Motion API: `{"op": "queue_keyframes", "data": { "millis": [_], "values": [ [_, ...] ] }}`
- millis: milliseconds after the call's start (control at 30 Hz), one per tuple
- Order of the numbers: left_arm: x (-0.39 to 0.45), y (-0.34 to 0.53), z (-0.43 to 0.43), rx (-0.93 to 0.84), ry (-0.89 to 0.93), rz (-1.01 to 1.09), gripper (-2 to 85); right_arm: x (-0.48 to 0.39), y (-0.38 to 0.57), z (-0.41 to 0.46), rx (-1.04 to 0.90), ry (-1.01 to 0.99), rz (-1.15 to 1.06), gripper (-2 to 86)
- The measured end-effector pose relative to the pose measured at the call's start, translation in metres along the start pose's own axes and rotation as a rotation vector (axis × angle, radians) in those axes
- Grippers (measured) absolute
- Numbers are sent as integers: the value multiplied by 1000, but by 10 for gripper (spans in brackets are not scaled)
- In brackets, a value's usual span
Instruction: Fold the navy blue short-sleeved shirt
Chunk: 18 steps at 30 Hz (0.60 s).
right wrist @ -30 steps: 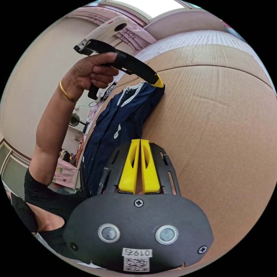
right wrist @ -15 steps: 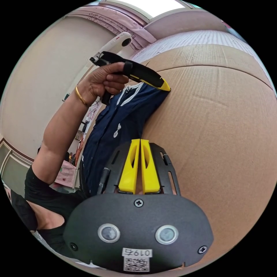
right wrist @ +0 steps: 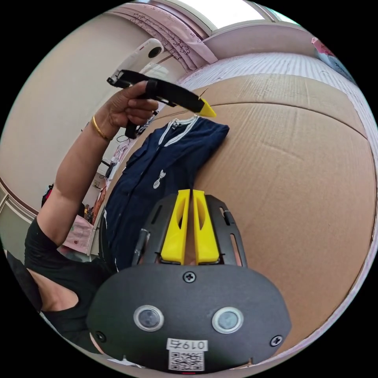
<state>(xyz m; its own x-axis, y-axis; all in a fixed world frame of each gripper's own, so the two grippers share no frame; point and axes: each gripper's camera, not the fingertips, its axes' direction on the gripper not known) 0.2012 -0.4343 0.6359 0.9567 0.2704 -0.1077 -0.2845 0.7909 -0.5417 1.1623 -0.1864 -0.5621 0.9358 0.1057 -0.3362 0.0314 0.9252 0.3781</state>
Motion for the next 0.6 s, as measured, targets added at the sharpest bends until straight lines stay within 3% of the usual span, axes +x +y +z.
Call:
{"op": "queue_keyframes", "data": {
  "millis": [200, 367, 600],
  "values": [
    [14, 19, 32, -79, -62, 33, 68, 5, 2, 3, 27, -62, 35, 73],
    [7, 24, 38, -64, -59, -2, 41, 0, -3, 17, -21, -22, 36, 15],
    [-6, 37, 40, -15, -23, -30, 23, 1, -3, 17, -32, -31, 30, -2]
  ]
}}
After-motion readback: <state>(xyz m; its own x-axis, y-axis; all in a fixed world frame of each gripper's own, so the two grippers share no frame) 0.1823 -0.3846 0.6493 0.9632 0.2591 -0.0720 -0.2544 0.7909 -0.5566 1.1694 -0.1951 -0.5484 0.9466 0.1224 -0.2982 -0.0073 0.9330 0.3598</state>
